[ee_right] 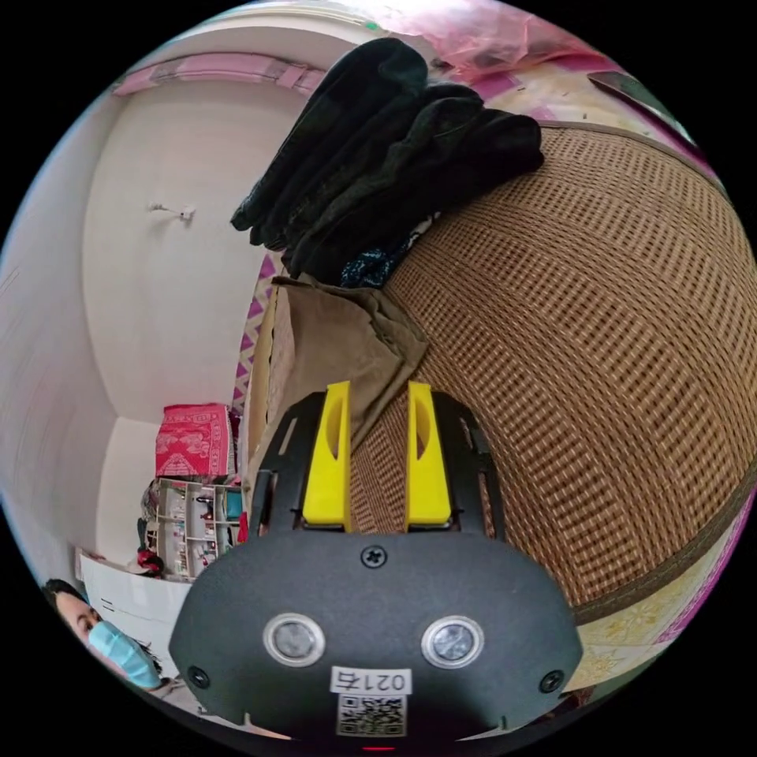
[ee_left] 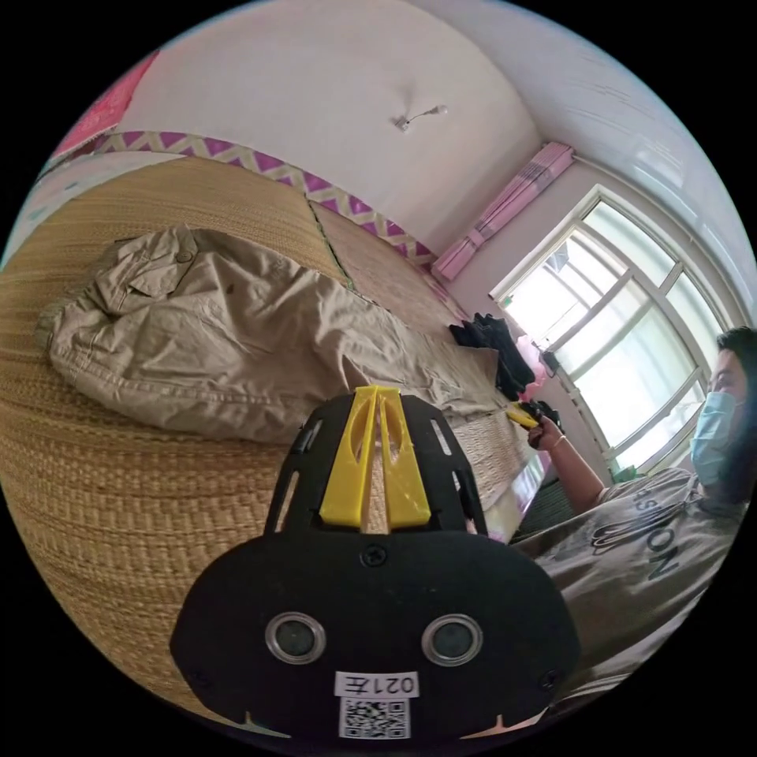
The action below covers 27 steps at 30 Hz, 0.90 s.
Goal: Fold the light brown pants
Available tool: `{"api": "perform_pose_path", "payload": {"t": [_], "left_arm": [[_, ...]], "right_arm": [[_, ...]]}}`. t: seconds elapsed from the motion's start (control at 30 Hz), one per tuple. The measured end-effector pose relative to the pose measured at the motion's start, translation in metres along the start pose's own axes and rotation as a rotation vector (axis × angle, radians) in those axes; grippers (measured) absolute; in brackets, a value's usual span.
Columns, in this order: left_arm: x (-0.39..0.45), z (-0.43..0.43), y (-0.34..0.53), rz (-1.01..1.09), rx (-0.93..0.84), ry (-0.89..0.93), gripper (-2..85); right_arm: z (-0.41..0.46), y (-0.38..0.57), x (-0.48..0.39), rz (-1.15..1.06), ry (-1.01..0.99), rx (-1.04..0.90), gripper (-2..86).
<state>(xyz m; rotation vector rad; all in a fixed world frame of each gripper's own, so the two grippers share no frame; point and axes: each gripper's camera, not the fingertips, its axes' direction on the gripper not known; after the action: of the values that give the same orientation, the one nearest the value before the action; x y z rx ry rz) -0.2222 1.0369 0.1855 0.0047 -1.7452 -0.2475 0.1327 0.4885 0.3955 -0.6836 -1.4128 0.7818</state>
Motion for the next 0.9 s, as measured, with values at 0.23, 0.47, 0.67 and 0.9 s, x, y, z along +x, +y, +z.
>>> {"api": "perform_pose_path", "payload": {"t": [0.23, 0.47, 0.67, 0.9], "left_arm": [[-0.020, -0.064, 0.035, -0.032, 0.070, 0.024, -1.0], [-0.047, -0.103, 0.066, -0.066, 0.086, 0.039, -1.0], [-0.077, -0.151, 0.106, -0.100, 0.104, 0.050, -0.9], [-0.122, -0.194, 0.160, -0.151, 0.164, 0.096, -1.0]], "right_arm": [[0.007, -0.017, -0.016, 0.048, 0.007, -0.009, 6.8], [-0.009, 0.009, -0.058, 0.044, -0.225, 0.137, 0.3], [0.003, 0.095, -0.306, -0.641, -0.187, 0.094, -0.1], [0.164, 0.295, -0.513, -1.230, 0.047, -0.075, -0.2]]}}
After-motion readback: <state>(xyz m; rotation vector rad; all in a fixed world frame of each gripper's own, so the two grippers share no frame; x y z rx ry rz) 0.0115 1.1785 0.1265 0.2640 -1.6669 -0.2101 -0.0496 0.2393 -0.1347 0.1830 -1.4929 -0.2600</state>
